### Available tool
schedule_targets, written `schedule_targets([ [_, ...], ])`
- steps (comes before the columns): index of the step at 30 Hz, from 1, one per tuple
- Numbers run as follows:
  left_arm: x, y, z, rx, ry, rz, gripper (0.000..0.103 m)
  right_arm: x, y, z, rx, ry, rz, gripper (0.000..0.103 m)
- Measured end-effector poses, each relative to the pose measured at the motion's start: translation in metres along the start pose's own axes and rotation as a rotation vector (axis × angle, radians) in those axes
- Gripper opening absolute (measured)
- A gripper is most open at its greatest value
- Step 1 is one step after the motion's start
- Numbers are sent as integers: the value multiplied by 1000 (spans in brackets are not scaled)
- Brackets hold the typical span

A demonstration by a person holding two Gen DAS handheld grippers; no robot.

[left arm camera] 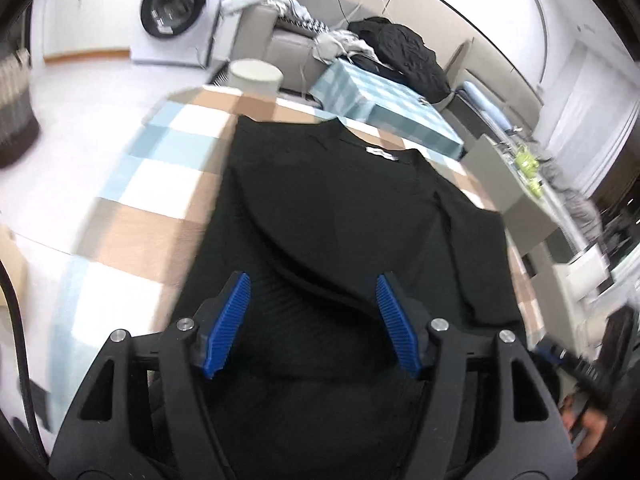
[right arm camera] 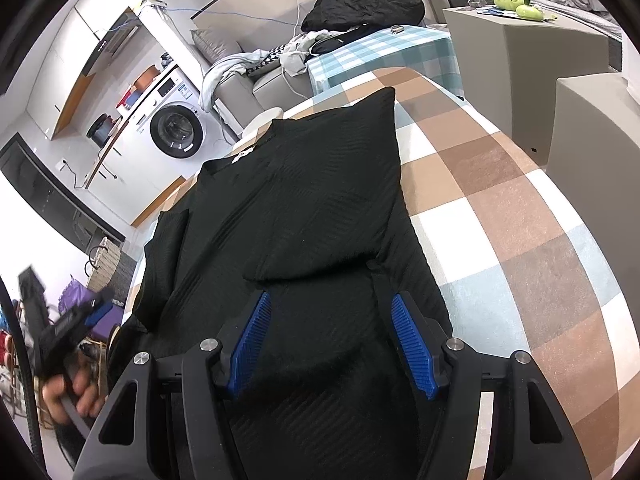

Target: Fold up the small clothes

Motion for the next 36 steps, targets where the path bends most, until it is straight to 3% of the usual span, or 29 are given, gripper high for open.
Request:
schedule_targets([
  [3,41,4,1,-49,1,-97,61,-5,-2,3,9,-9,9,65],
  [5,60,3,-7,-86,39,-137,52,-8,-5,8,20,-22,16,65],
  [7,74,2,-12,-131,42,-142,7,-10,-7,11,27,-30,17,65],
  [10,79,10,-4,-112,39,-100,3,-11,-9,17,37,-41,14,65],
  [12,70,18,23,-38,-19,-54,3,-11,-10,19,42,-43,13,65],
  [14,57,22,56,35,-108,-17,5,-12,-10,21,42,-48,14,65],
  [15,50,23,71,78,-136,-5,18,-12,-9,22,45,-48,13,65],
  [16,46,22,81,107,-157,-5,46,-13,-10,21,48,-46,14,65],
  [18,32,21,93,146,-156,20,75,-14,-10,21,51,-42,16,65],
  [20,16,19,92,174,-147,74,75,-16,-10,20,45,-39,17,65],
  [23,-1,10,73,181,-70,89,75,-20,-12,22,47,-35,19,65],
  [27,-34,-15,26,154,76,95,75,-28,-14,26,34,-40,22,65],
  [32,-75,-57,-40,76,217,80,75,-49,-19,36,-29,-65,36,65],
  [36,-98,-98,-83,-14,245,48,75,-58,-33,50,-92,-83,-5,65],
])
Point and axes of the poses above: each gripper's, at about its wrist camera, not at the fingertips, and x roughly the way its jaws point, z to its right, y to its top, the point moved 6 cm from there along x, roughly the way its jaws point, and after that the axes turned 2 degrees about z, right-handed, at the moved point
